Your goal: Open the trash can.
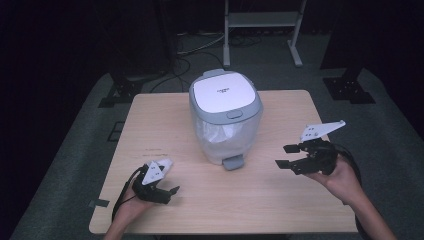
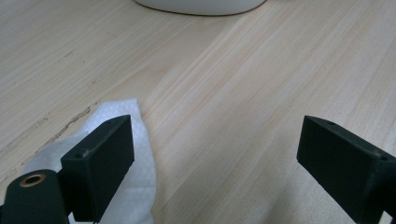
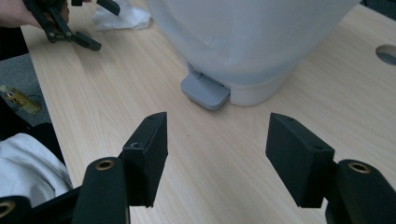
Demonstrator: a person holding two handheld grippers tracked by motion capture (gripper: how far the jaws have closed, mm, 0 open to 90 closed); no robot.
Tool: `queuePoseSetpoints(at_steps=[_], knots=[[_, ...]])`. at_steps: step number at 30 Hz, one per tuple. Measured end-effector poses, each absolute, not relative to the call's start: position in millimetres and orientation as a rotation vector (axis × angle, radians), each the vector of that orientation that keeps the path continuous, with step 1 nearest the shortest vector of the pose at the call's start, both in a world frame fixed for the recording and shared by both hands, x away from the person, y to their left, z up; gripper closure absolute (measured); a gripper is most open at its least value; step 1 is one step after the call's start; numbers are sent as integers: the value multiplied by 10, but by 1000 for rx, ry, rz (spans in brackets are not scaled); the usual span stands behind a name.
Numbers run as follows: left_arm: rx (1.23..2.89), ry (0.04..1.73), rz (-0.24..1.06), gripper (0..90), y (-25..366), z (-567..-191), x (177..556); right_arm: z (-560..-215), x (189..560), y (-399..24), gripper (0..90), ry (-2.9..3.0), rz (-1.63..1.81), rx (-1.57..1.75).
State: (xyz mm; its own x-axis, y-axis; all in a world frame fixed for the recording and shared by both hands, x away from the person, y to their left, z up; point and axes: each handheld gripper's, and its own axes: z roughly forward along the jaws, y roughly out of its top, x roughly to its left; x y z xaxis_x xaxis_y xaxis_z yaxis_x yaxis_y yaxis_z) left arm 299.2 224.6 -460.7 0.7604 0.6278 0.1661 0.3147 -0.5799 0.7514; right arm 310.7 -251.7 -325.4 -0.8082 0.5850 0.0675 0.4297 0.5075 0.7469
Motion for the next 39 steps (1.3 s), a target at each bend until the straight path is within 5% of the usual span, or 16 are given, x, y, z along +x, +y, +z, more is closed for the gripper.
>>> queuePoseSetpoints(at_steps=[19, 39], knots=[[2210, 713, 550, 99, 2252, -4613, 2994, -2740, 3250, -2298, 434, 2580, 1159, 796], [2229, 710, 556, 99, 2262, -4618, 3000, -2266, 3436, -2069, 616, 2569, 1147, 756]])
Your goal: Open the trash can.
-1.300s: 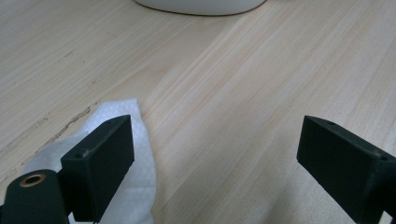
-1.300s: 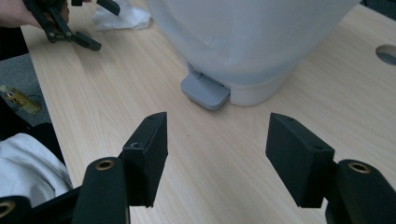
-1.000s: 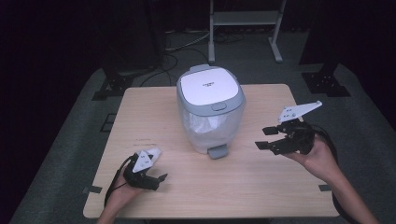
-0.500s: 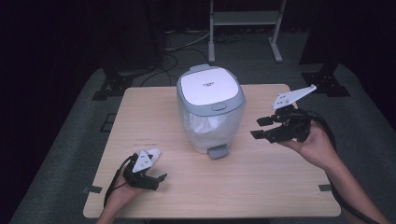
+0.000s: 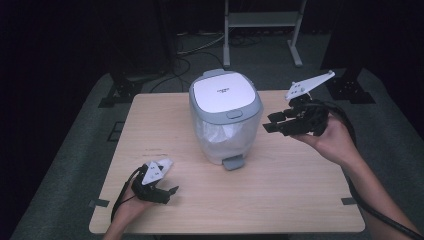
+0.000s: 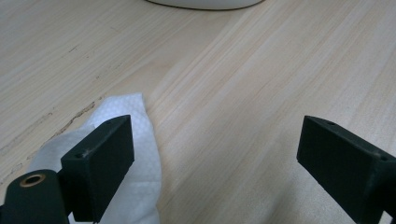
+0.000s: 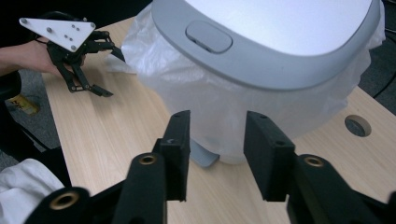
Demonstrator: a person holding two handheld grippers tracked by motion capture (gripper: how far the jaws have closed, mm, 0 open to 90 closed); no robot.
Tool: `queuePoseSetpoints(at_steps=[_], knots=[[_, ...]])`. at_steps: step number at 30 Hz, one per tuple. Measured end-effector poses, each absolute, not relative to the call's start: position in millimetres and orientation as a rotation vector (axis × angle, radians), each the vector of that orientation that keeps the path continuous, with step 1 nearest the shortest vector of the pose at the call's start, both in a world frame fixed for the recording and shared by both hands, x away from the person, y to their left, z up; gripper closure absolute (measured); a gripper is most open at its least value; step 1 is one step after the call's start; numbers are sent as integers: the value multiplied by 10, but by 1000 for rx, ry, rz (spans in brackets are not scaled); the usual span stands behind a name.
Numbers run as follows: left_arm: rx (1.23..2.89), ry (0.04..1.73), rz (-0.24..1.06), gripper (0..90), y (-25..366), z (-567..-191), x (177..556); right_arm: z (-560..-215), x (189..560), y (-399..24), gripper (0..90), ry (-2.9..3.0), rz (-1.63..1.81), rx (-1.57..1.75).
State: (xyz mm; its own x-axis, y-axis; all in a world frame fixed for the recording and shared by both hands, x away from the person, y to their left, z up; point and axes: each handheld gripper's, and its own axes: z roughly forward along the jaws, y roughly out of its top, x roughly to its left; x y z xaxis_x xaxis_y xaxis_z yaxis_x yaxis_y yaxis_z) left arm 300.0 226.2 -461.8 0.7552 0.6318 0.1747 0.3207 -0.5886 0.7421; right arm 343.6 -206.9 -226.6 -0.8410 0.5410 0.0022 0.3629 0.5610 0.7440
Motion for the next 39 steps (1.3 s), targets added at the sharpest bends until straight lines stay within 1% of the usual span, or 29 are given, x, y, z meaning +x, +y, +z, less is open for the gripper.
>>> queuePoseSetpoints(at_steps=[4, 21, 30, 39], knots=[[2227, 709, 558, 99, 2261, -4621, 2999, -2216, 3478, -2009, 650, 2568, 1156, 756], [2239, 707, 566, 99, 2272, -4624, 3001, -2149, 3666, -1665, 704, 2599, 1161, 694], [2242, 708, 566, 99, 2271, -4627, 3002, -2137, 3763, -1605, 756, 2604, 1150, 697], [2242, 710, 562, 99, 2271, -4635, 3002, -2139, 3855, -1510, 779, 2613, 1141, 711]])
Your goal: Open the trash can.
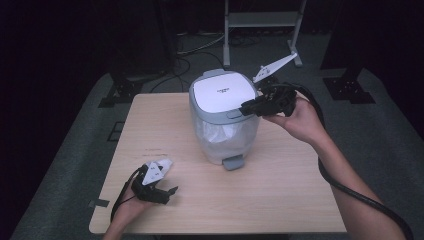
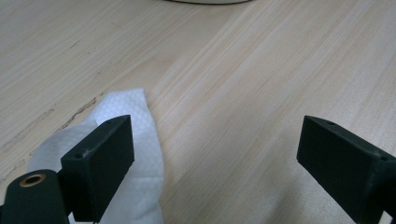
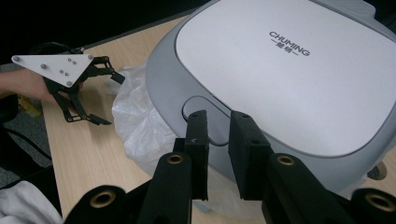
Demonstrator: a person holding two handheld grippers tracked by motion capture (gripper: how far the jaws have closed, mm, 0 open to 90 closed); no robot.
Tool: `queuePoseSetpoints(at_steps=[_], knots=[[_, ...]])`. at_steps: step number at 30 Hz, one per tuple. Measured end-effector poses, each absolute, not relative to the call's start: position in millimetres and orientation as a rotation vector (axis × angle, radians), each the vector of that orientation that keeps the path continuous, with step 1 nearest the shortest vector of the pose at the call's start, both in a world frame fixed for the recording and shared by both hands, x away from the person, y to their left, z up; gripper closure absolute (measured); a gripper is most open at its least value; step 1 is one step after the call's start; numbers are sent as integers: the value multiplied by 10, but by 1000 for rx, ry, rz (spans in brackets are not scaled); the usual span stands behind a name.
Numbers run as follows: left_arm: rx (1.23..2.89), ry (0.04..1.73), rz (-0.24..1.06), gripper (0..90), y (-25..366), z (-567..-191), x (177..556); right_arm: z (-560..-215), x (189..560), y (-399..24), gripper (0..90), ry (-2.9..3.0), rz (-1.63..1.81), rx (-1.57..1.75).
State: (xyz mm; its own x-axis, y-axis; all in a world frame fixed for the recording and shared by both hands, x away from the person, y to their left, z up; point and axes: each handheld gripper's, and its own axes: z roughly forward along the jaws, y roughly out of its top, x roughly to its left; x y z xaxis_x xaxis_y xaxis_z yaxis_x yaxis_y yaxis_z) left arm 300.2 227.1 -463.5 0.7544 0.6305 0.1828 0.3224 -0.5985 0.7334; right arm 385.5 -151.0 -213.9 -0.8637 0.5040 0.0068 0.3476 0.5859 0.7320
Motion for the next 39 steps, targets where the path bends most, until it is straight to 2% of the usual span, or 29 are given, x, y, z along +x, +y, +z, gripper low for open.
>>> queuePoseSetpoints(at_steps=[17, 39], knots=[[2247, 710, 560, 99, 2277, -4643, 3006, -2202, 3964, -1281, 794, 2646, 1123, 678], [2256, 706, 553, 99, 2268, -4655, 3010, -2235, 3994, -1232, 836, 2640, 1094, 673]])
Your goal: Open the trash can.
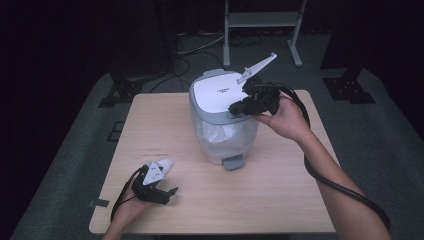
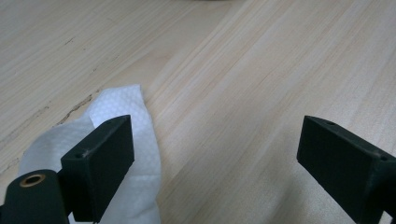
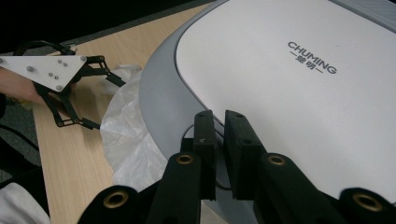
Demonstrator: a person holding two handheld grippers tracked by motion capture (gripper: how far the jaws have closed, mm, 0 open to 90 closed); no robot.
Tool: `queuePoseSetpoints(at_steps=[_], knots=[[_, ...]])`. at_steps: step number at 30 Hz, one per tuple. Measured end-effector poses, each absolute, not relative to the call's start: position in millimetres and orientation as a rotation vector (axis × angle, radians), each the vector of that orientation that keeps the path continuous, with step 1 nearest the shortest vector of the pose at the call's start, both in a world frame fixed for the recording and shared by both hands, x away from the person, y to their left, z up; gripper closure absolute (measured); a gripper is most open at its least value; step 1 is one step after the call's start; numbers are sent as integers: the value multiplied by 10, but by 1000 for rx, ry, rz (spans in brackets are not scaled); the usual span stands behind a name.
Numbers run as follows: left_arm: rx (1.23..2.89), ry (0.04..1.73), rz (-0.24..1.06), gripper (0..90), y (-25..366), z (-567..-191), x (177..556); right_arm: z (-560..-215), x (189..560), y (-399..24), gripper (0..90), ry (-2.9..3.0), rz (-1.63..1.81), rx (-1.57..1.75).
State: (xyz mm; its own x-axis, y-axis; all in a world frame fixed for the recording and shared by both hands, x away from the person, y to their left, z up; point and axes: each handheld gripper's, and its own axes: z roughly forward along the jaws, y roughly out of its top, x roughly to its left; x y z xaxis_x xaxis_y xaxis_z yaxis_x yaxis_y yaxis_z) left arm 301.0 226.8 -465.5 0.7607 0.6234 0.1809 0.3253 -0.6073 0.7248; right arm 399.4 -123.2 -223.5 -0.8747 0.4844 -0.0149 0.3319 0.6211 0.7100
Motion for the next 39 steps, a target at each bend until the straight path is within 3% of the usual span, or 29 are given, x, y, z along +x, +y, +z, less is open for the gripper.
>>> queuePoseSetpoints(at_steps=[15, 34, 39], knots=[[2264, 706, 546, 99, 2259, -4666, 3009, -2245, 3991, -1229, 896, 2633, 1084, 672], [2279, 694, 541, 99, 2243, -4672, 3006, -2302, 3963, -1245, 898, 2620, 1148, 674], [2272, 700, 548, 99, 2261, -4665, 3008, -2296, 3911, -1263, 811, 2609, 1149, 654]])
